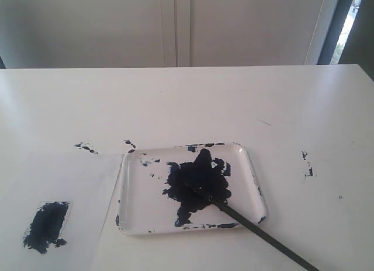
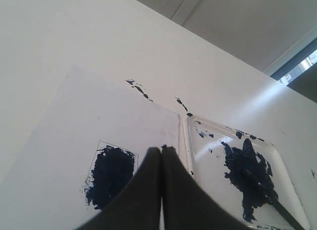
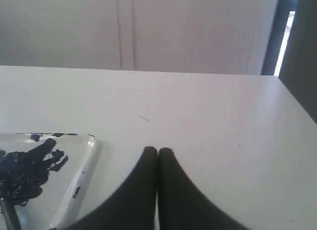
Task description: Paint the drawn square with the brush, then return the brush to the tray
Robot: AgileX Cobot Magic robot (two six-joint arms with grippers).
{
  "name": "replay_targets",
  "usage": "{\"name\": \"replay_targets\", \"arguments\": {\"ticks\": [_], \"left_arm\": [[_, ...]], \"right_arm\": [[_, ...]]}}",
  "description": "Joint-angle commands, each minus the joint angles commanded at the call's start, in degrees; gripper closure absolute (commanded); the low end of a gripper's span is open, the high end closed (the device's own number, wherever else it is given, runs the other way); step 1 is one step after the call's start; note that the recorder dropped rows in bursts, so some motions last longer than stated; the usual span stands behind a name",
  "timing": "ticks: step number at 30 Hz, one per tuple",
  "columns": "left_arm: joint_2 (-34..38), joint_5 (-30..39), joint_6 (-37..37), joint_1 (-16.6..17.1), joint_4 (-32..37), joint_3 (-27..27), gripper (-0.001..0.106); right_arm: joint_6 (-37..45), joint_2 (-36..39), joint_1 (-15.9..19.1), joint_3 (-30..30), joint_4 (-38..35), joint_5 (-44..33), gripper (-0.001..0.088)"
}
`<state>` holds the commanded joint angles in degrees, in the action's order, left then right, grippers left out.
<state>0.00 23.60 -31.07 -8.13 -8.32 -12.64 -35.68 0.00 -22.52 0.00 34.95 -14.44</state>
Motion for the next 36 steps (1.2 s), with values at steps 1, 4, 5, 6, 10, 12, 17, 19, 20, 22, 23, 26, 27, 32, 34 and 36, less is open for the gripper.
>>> {"name": "replay_targets", "arguments": {"ticks": [1,4,5,6,10,12,17,19,20,22,23,26,27,32,34,36], "left_arm": [[0.0,0.0,0.0,0.0,0.0,0.0,0.105],[0.0,0.0,0.0,0.0,0.0,0.0,0.105],[0.0,0.0,0.0,0.0,0.0,0.0,0.105],[0.0,0.0,0.0,0.0,0.0,0.0,0.105],[0.0,0.0,0.0,0.0,0.0,0.0,0.105],[0.0,0.0,0.0,0.0,0.0,0.0,0.105],[0.0,0.0,0.0,0.0,0.0,0.0,0.105],[0.0,0.0,0.0,0.0,0.0,0.0,0.105],[0.0,0.0,0.0,0.0,0.0,0.0,0.105],[0.0,0.0,0.0,0.0,0.0,0.0,0.105],[0.0,0.0,0.0,0.0,0.0,0.0,0.105],[0.0,0.0,0.0,0.0,0.0,0.0,0.105],[0.0,0.0,0.0,0.0,0.0,0.0,0.105],[0.0,0.0,0.0,0.0,0.0,0.0,0.105],[0.0,0.0,0.0,0.0,0.0,0.0,0.105],[0.0,0.0,0.0,0.0,0.0,0.0,0.105]], "right_arm": [[-0.3,0.0,0.0,0.0,0.0,-0.6,0.0868],[-0.4,0.0,0.0,0.0,-1.3,-2.1,0.0868],[-0.4,0.0,0.0,0.0,-1.7,-2.1,0.0868],[-0.4,0.0,0.0,0.0,-1.7,-2.1,0.0868],[-0.4,0.0,0.0,0.0,-1.9,-2.1,0.0868],[-0.5,0.0,0.0,0.0,-1.9,-2.1,0.0868],[-0.5,0.0,0.0,0.0,-1.9,-2.1,0.0868],[-0.5,0.0,0.0,0.0,-1.9,-2.1,0.0868],[-0.5,0.0,0.0,0.0,-1.9,-2.1,0.0868],[-0.5,0.0,0.0,0.0,-1.9,-2.1,0.0868],[-0.5,0.0,0.0,0.0,-1.9,-2.1,0.0868],[-0.5,0.0,0.0,0.0,-1.9,-2.1,0.0868],[-0.5,0.0,0.0,0.0,-1.9,-2.1,0.0868],[-0.5,0.0,0.0,0.0,-1.9,-2.1,0.0868],[-0.5,0.0,0.0,0.0,-1.9,-2.1,0.0868],[-0.5,0.0,0.0,0.0,-1.9,-2.1,0.0868]]}}
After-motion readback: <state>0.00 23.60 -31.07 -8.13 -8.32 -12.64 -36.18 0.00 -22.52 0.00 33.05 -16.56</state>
